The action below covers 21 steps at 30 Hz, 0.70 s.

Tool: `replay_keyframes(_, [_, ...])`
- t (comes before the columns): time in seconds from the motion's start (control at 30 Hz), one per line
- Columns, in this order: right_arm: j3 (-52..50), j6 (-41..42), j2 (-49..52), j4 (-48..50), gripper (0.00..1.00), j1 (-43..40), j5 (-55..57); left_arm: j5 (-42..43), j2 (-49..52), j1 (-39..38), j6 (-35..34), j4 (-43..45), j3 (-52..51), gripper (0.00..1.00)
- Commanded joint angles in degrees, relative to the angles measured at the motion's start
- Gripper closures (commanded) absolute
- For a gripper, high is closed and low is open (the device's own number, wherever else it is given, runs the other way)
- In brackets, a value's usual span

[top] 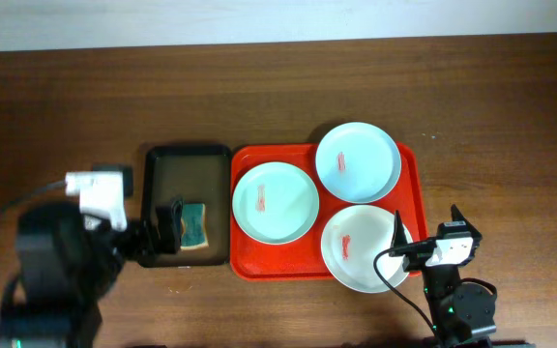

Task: Clean dirty plates on tray and stack at the side
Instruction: 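Move the left gripper over the green sponge on the black tray, then lower the left gripper and grasp the green sponge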

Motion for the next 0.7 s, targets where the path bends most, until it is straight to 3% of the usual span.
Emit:
replay_keyframes(0.0, [-0.39, 0.55, -0.33, -0.24, 0.02, 0.22, 1.31, 4.57, 13.77, 0.02, 0.26, -6.40, 7.04, 0.01])
replay_keyframes(0.07, [-0.39, 0.55, -0.33, -0.24, 0.02, 0.22, 1.31, 11.78, 18.47, 0.02, 0.26, -6.62, 7.04, 0.01])
replay_keyframes(0.13, [-0.39, 0.52, -0.33, -0.24, 0.02, 0.22, 1.31, 13.29, 23.47, 0.02, 0.28, -6.78, 7.04, 0.00])
replay_keyframes(0.2, [-0.39, 0.52, -0.33, -0.24, 0.02, 0.22, 1.29, 13.22, 27.26, 0.02, 0.26, -6.86, 6.99, 0.36])
replay_keyframes(0.23, [-0.39, 0.55, -0.33, -0.24, 0.02, 0.22, 1.31, 13.20, 29.03, 0.02, 0.26, -6.82, 6.99, 0.38])
replay_keyframes(0.3, [-0.39, 0.55, -0.33, -0.24, 0.02, 0.22, 1.29, 12.85, 32.70, 0.02, 0.26, -6.88, 6.86, 0.55])
replay_keyframes(0.33, [-0.39, 0.55, -0.33, -0.24, 0.02, 0.22, 1.29, 11.61, 34.42, 0.02, 0.26, -7.21, 6.78, 0.70])
replay_keyframes(0.37, [-0.39, 0.52, -0.33, -0.24, 0.02, 0.22, 1.29, 9.64, 36.09, 0.02, 0.26, -7.98, 6.78, 0.92])
replay_keyframes(0.4, [-0.39, 0.55, -0.33, -0.24, 0.02, 0.22, 1.31, 7.52, 37.79, 0.02, 0.26, -8.81, 6.78, 1.00])
replay_keyframes(0.57, [-0.39, 0.55, -0.33, -0.24, 0.02, 0.22, 1.31, 5.79, 43.12, 0.02, 0.26, -9.07, 6.64, 1.00])
replay_keyframes(0.67, [-0.39, 0.55, -0.33, -0.24, 0.02, 0.22, 1.29, 5.01, 44.24, 0.00, 0.24, -8.48, 6.47, 0.83])
